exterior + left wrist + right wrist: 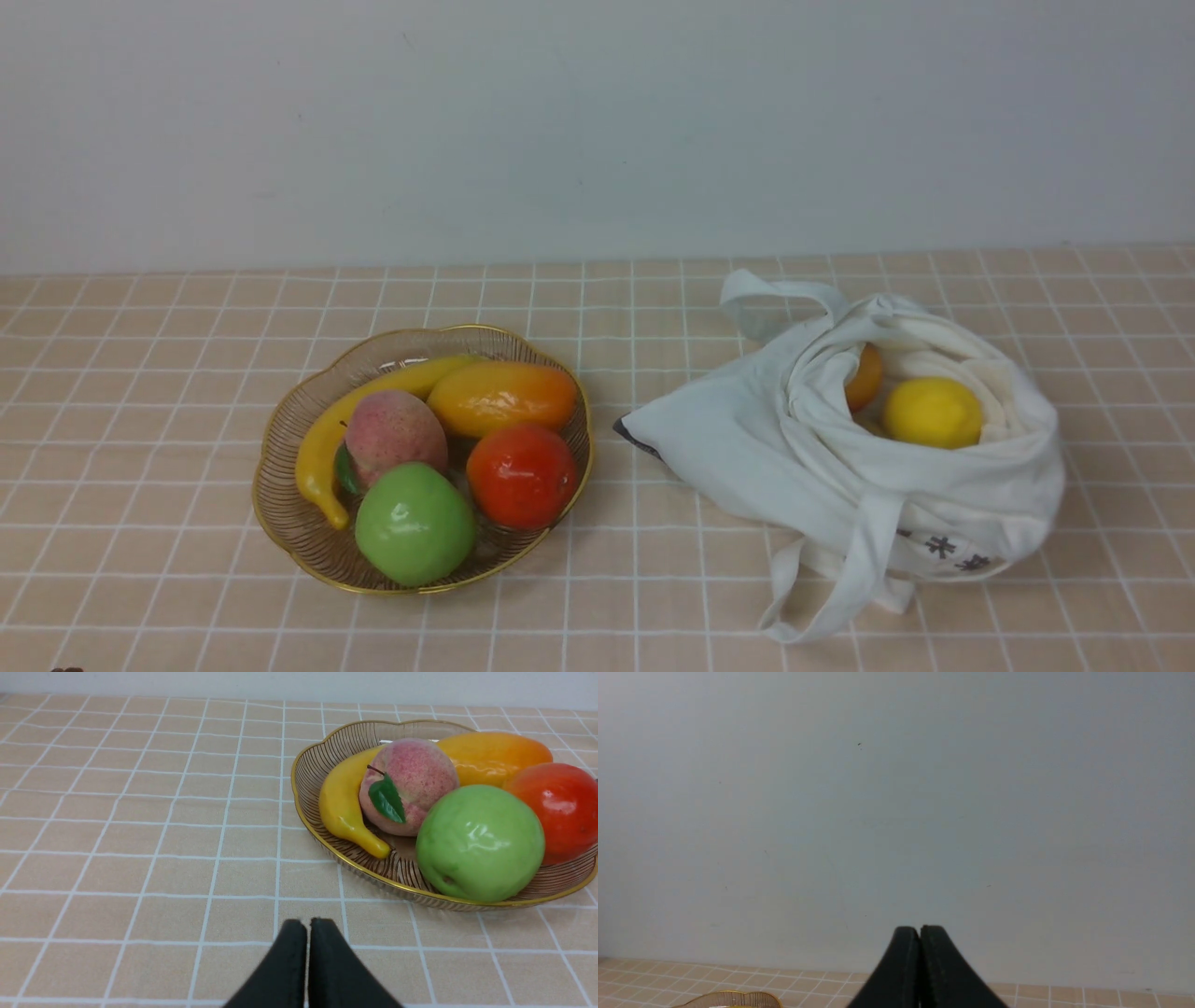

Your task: Take the fruit out of the bag on the brown coffee tablecloth and place them on the plate.

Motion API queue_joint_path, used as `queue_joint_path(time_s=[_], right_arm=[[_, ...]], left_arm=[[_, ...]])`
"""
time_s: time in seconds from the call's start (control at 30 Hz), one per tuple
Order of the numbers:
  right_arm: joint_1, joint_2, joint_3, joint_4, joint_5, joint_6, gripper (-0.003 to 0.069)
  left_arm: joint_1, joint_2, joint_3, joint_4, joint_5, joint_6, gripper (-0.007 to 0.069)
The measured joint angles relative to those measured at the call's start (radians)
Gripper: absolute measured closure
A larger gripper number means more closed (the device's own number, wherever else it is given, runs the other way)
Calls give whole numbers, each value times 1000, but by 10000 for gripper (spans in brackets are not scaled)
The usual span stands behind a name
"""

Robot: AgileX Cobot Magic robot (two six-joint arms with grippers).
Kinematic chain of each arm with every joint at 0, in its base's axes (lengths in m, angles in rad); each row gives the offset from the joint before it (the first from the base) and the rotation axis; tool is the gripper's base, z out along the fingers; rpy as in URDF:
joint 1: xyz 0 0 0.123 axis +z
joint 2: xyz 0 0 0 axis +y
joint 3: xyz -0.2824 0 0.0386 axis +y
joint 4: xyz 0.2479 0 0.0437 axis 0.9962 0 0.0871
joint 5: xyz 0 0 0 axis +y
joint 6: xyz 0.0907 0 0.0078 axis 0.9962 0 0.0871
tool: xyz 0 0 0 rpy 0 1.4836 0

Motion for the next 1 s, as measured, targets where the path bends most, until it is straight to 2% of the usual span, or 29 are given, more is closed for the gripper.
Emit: queue_joint_path(time_s=[0.17,0.27,0.43,0.6,0.7,0.83,1.0], right_arm=[[0,0,19,46,-18,-15,673],[0,0,59,147,-64,-111,673],[0,0,101,238,-104,-197,673],[-12,0,159,218,-119,-208,673],[-73,0,210,204,-120,-209,673],[-250,0,348,187,-125,-212,673],[-394,2,467,188,-126,-211,673]], left_arm=[[0,0,0,0,0,0,632],[0,0,0,0,0,0,632],[0,0,0,0,0,0,632],[0,0,0,0,0,0,632],[0,0,0,0,0,0,632],[0,0,0,0,0,0,632],[0,0,0,0,0,0,632]])
